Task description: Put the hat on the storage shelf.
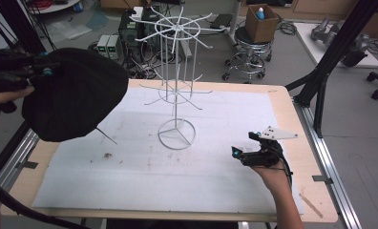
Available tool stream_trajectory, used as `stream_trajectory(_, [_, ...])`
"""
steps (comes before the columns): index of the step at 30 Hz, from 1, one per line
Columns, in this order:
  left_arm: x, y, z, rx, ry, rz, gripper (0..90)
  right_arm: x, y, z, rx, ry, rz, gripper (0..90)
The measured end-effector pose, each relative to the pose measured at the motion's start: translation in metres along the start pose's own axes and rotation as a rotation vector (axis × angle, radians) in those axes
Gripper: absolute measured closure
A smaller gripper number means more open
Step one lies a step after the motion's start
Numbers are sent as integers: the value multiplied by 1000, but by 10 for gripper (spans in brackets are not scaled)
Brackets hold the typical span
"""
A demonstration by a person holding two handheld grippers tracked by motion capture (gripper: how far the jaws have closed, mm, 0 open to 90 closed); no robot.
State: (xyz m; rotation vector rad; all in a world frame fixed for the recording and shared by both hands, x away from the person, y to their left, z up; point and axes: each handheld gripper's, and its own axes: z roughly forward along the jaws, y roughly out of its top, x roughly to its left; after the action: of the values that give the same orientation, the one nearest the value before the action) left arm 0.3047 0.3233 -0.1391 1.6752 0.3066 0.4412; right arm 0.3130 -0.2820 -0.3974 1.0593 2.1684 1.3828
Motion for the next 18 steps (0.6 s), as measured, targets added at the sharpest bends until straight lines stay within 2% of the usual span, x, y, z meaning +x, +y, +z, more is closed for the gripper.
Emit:
stream_trajectory(4, [10,11,4,-32,4,-24,695,0,0,0,-2,2,1,59])
stream_trajectory(9, [21,23,6,-41,24,-41,695,-1,0,-1,-2,5,-2,59])
stream_trajectory(18, [27,33,11,-80,22,-48,696,1,0,1,7,6,-2,59])
